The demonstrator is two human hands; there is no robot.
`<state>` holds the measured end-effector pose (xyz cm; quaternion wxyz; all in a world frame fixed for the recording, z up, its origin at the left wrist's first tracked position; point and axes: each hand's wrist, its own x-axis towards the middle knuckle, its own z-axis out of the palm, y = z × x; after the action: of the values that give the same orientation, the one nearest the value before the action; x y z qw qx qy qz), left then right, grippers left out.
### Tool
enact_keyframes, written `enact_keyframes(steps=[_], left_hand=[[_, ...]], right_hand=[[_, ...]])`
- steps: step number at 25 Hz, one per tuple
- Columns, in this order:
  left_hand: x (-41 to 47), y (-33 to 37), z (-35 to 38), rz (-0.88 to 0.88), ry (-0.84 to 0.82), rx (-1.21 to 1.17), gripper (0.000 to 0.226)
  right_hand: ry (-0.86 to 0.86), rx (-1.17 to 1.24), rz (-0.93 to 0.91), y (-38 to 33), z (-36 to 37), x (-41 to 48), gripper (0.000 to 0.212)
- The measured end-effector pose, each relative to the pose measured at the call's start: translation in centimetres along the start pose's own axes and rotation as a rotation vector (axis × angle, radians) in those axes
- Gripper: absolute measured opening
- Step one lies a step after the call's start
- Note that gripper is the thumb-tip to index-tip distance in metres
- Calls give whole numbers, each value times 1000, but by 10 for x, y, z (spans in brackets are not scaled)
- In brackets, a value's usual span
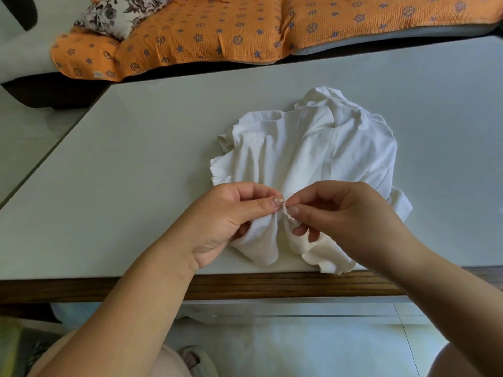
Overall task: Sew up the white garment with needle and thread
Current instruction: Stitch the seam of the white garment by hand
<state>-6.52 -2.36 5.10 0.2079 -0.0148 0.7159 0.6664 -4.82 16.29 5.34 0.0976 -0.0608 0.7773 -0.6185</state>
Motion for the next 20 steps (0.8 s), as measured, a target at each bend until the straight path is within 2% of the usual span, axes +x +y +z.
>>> enact_keyframes(steps=[7,10,13,17,20], left_hand=[[-1,0,8,3,66,28,12],[-1,1,10,14,70,66,3],[-1,1,10,9,90,70,3],[2,-2,6,-12,116,71,5],[3,-2,3,-11,123,68,7]], right_hand=[[41,4,-57,3,5,-5,11],[155,-3,-68,2,3,-1,8],[242,147,-35,-1,-7,6,10],[175,430,-5,-5,-16,7,9],[150,525,11,-6,-19,7,9]])
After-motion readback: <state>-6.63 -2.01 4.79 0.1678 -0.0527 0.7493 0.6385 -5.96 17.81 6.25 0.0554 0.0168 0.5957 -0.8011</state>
